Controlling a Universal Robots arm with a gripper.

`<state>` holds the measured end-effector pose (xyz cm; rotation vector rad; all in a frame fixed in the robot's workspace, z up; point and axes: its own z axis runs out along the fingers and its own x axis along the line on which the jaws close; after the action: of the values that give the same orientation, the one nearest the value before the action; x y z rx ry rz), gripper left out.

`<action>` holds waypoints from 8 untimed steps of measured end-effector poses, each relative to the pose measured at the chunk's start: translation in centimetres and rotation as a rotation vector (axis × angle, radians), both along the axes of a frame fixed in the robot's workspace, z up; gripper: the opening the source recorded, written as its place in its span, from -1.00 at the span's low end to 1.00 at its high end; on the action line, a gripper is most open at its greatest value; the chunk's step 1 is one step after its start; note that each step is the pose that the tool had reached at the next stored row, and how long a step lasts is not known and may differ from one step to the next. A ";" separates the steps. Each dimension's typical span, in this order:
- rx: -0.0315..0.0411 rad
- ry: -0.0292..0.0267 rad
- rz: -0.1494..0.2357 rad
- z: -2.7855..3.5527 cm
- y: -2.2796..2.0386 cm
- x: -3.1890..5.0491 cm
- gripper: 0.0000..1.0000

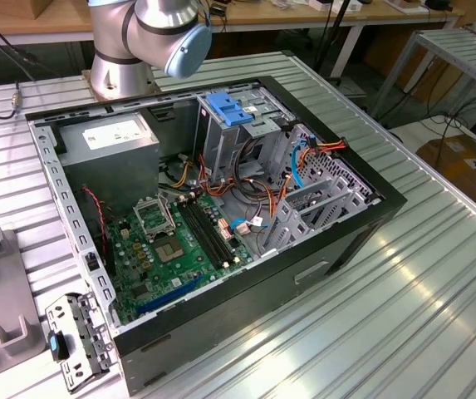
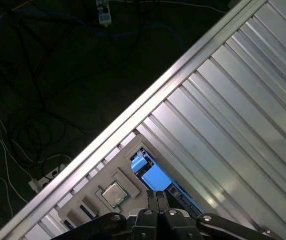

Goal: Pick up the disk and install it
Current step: 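Pick up the disk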

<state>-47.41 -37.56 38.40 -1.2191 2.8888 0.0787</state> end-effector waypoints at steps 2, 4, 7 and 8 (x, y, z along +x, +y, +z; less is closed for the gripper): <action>0.0000 0.0001 0.000 0.00 0.00 0.00 -0.79; 0.0000 0.0000 0.091 -0.03 0.00 0.00 -0.79; 0.0000 0.0001 0.153 -0.12 0.00 0.00 -0.79; 0.0000 0.0000 0.175 -0.16 0.00 0.00 -0.79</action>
<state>-47.41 -37.56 38.24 -1.4686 2.7754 0.0793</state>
